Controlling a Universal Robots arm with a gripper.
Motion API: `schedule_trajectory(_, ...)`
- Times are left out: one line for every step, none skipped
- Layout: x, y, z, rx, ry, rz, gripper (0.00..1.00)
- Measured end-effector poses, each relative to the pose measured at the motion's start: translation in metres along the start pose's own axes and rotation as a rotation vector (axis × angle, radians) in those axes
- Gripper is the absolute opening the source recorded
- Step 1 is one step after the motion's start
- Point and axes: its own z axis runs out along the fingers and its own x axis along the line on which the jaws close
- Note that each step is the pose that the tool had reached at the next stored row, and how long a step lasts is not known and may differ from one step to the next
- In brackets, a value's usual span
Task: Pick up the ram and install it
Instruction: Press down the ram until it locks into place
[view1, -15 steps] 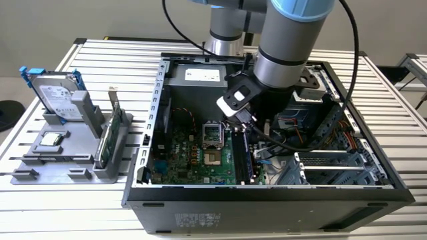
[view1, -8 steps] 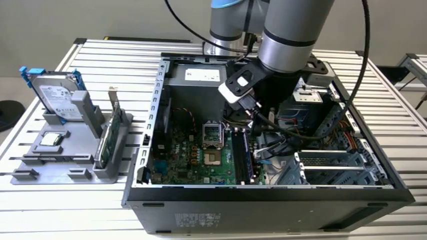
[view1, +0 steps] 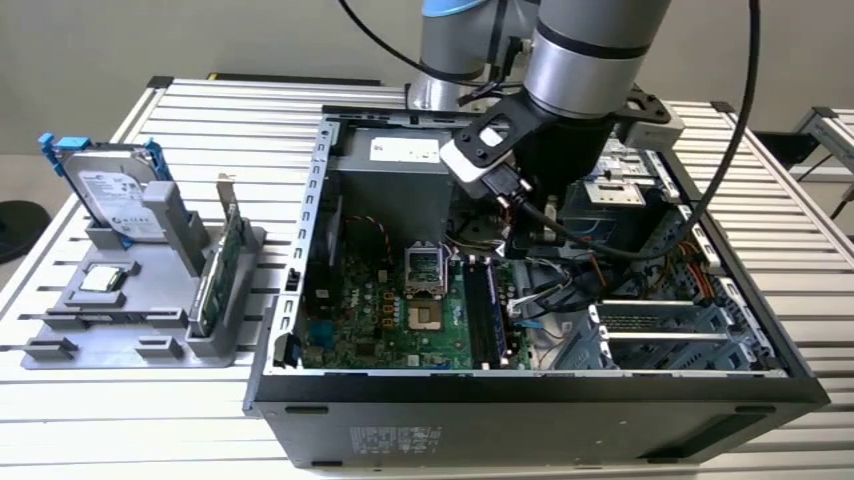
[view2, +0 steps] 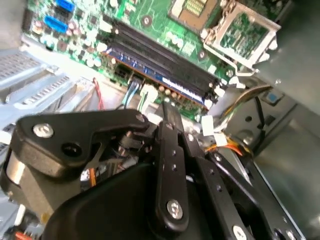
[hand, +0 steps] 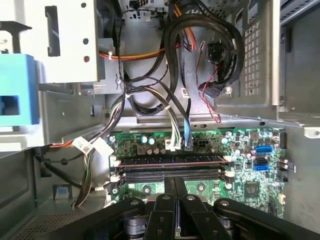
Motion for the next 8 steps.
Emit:
schedule_trajectory(0.0, 0.0, 0.0, 0.0, 0.0003, 0.0, 0.0)
schedule_trajectory(0.0, 0.0, -0.0001, 0.0, 0.0002, 0.0, 0.0)
schedule_trajectory(0.0, 0.0, -0.0001, 0.0, 0.0003, 0.0, 0.0)
schedule_trajectory(0.0, 0.0, 0.0, 0.0, 0.0004, 0.0, 0.0)
schedule_trajectory(0.0, 0.0, -0.0001, 0.0, 0.0003, 0.0, 0.0)
schedule_trajectory(0.0, 0.0, -0.0001, 0.0, 0.0002, 0.0, 0.0)
schedule_trajectory(0.0, 0.0, -0.0001, 0.0, 0.0002, 0.0, 0.0)
schedule_trajectory(0.0, 0.0, -0.0001, 0.0, 0.0002, 0.0, 0.0)
